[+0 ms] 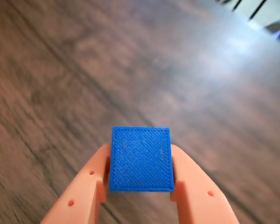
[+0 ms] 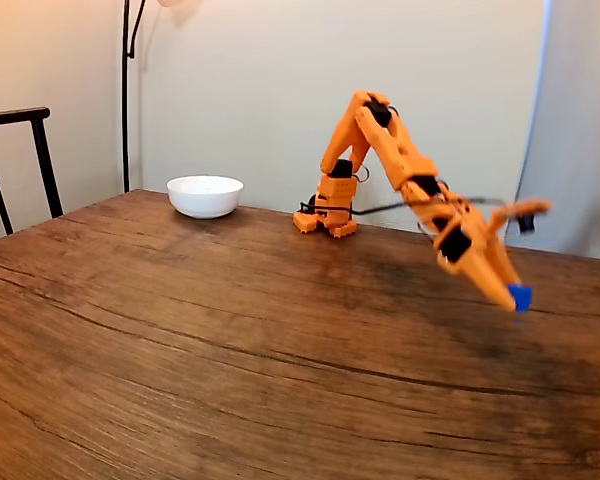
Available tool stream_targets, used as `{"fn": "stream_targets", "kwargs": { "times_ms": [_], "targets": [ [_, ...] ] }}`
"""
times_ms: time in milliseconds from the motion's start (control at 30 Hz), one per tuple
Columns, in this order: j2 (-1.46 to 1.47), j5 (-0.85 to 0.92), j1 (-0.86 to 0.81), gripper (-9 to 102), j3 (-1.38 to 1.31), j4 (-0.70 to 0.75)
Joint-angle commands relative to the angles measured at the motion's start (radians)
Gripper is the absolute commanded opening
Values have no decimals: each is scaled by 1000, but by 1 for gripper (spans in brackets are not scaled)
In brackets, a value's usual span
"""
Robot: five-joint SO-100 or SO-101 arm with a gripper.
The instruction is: Grasp the cube and drop it in the bowl
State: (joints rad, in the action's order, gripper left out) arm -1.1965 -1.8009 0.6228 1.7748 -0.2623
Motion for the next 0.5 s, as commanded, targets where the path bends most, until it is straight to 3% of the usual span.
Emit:
{"fn": "stream_targets", "kwargs": {
  "times_ms": [0,267,467],
  "targets": [
    [-144,-41,-12,8,-8,121],
    [-445,-124,-75,8,-9,543],
    [-618,-141,-140,8,-9,782]
  ]
}}
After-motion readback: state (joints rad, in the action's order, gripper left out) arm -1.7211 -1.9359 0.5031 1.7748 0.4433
